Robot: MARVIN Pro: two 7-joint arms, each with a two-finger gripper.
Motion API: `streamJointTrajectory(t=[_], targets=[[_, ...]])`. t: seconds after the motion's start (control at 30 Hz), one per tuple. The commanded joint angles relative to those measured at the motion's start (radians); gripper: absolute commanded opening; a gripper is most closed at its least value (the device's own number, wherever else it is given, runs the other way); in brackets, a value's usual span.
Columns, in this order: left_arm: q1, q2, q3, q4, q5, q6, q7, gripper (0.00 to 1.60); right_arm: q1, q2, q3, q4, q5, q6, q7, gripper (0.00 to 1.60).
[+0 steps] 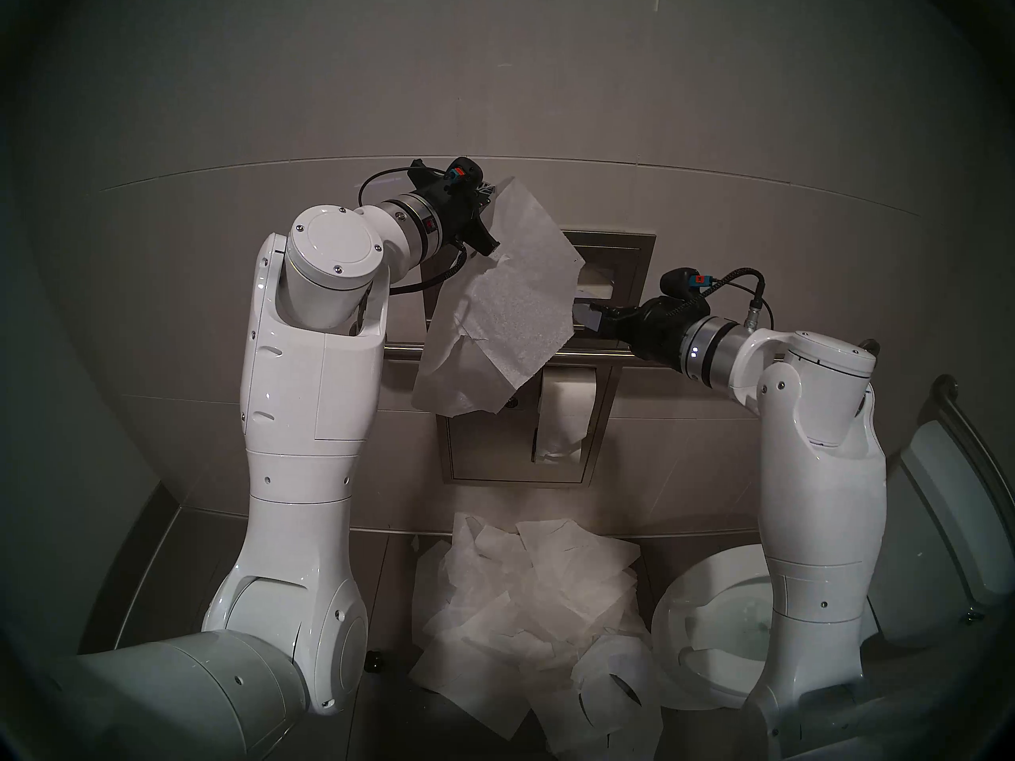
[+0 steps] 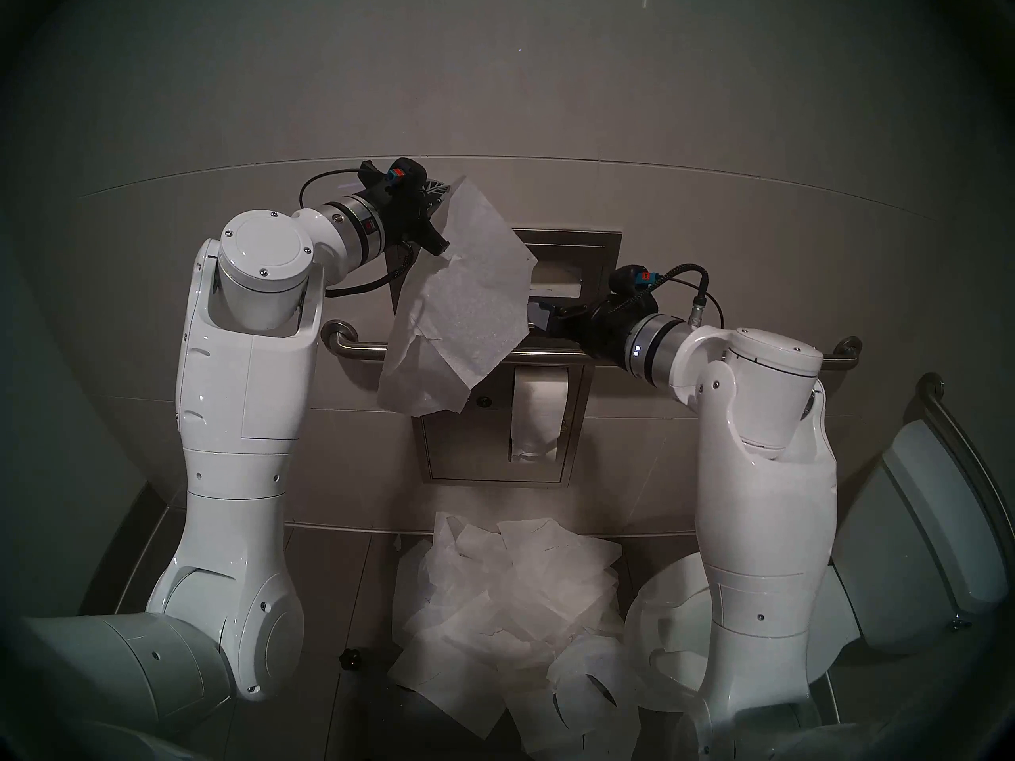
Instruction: Take out a toilet seat cover
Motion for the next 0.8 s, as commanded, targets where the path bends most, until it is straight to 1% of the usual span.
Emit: streamJointTrajectory(t=[0.0, 0.23, 0.33, 0.43, 0.47, 0.57, 0.63, 0.77], targets=[[-0.050, -0.010, -0.004, -0.013, -0.005, -0.014, 0.017, 0.00, -0.016, 0.010, 0.017, -0.065, -0.005, -0.004, -0.012, 1.60], [-0.049, -0.010, -0.003, -0.008, -0.004, -0.018, 0.020, 0.00, 0.004, 0.023, 0.028, -0.057, -0.003, -0.004, -0.023, 1.60], [-0.046, -0.010, 0.000, -0.008, -0.002, -0.025, 0.024, 0.00, 0.036, 0.029, 0.030, -0.045, 0.001, -0.004, -0.024, 1.60], [-0.042, -0.014, 0.002, -0.008, 0.001, -0.027, 0.032, 0.00, 0.063, 0.031, 0.000, -0.032, 0.005, -0.004, -0.019, 1.60], [-0.040, -0.016, 0.004, -0.008, 0.003, -0.029, 0.037, 0.00, 0.076, 0.026, -0.025, -0.025, 0.006, -0.004, -0.017, 1.60], [-0.039, -0.017, 0.004, -0.008, 0.004, -0.030, 0.041, 0.00, 0.086, 0.026, -0.038, -0.019, 0.007, -0.004, -0.019, 1.60], [-0.039, -0.018, 0.004, -0.008, 0.004, -0.032, 0.044, 0.00, 0.090, 0.036, -0.032, -0.014, 0.005, -0.004, -0.022, 1.60], [-0.038, -0.018, 0.005, -0.008, 0.004, -0.033, 0.047, 0.00, 0.065, 0.060, 0.009, -0.027, 0.007, -0.004, -0.023, 1.60]])
